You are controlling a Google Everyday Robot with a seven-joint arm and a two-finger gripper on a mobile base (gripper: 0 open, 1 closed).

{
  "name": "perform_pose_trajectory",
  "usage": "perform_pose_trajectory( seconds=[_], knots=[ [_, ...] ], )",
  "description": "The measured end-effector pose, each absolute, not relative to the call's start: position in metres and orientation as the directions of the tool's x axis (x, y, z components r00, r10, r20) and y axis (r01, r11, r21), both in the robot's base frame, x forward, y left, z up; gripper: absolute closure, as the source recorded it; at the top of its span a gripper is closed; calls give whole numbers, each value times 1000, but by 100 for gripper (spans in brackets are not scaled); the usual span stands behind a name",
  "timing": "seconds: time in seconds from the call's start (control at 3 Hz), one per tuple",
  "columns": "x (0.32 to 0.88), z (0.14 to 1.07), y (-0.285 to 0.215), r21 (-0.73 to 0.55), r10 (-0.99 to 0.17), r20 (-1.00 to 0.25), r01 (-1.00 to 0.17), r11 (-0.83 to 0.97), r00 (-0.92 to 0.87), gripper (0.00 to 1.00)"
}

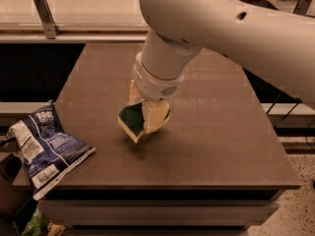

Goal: Move sponge near blue chip bag

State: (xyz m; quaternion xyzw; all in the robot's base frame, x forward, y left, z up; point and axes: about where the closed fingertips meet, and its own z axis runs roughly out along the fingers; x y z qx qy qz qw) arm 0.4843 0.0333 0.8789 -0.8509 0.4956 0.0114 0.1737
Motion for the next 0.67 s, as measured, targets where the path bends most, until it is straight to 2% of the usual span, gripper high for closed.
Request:
perform_pose_trajectory(
  seconds=[0.67],
  knots=[
    [470,874,52,-299,-744,-227,-772,-561,629,100]
  ],
)
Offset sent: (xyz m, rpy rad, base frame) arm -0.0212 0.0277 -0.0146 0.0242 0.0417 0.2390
